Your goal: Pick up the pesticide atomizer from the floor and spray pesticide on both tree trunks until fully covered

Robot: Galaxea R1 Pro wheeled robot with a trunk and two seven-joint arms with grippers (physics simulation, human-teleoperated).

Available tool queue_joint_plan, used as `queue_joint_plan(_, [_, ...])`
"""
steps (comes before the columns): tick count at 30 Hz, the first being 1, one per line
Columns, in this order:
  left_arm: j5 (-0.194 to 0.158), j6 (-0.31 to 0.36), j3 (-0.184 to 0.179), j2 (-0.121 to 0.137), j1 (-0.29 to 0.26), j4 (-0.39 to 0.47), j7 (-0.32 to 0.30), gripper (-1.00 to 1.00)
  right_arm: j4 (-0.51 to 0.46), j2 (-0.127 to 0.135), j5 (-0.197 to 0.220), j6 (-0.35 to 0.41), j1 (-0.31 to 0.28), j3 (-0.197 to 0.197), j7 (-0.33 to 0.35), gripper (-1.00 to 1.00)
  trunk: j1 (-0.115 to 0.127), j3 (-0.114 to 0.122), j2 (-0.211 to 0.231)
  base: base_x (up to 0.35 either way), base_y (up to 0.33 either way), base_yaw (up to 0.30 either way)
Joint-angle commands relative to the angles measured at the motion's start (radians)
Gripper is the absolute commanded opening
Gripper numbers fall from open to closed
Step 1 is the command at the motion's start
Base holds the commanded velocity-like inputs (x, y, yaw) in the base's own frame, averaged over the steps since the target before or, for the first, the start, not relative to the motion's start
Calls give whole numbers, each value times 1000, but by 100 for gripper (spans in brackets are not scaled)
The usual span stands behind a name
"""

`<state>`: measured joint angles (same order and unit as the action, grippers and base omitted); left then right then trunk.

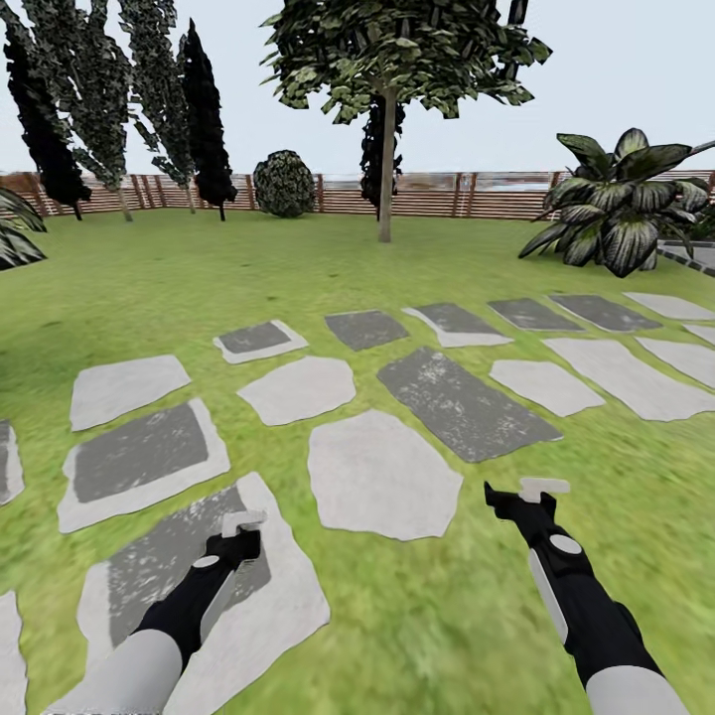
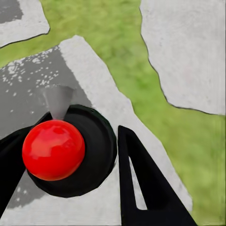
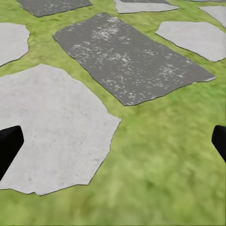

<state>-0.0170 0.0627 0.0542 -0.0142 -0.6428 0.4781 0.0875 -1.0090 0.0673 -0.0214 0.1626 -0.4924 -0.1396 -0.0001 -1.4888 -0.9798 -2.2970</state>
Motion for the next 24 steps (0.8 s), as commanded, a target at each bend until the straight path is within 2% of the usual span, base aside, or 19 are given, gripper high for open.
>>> queue_joint_plan(1, [0,1,2,-2,-1,-1,0,-100,3,0,-1,0,0,0,-1,100,0,0,0,340,0,0])
queue_joint_plan(8, [-3,1,7,-1,6,-7,-1,-100,4,0,-17,0,0,1,1,100,0,0,0,340,0,0])
queue_joint_plan(12, [-6,-1,8,-9,7,-15,-1,-100,8,-7,-18,0,0,19,2,100,0,0,0,340,0,0])
queue_joint_plan(17, [-7,5,11,-8,7,-5,-2,-100,6,-9,-16,0,0,28,4,100,0,0,0,340,0,0])
queue_joint_plan(20, [-5,52,8,2,7,-1,-1,-100,5,-14,-16,1,0,32,4,100,0,0,0,340,0,0])
queue_joint_plan(21, [-4,82,7,8,8,3,-1,-100,-4,-19,-15,1,0,47,4,100,0,0,0,340,0,0])
queue_joint_plan(24, [0,90,1,11,8,-7,-3,-100,-23,-24,-15,2,0,87,3,100,0,0,0,340,0,0])
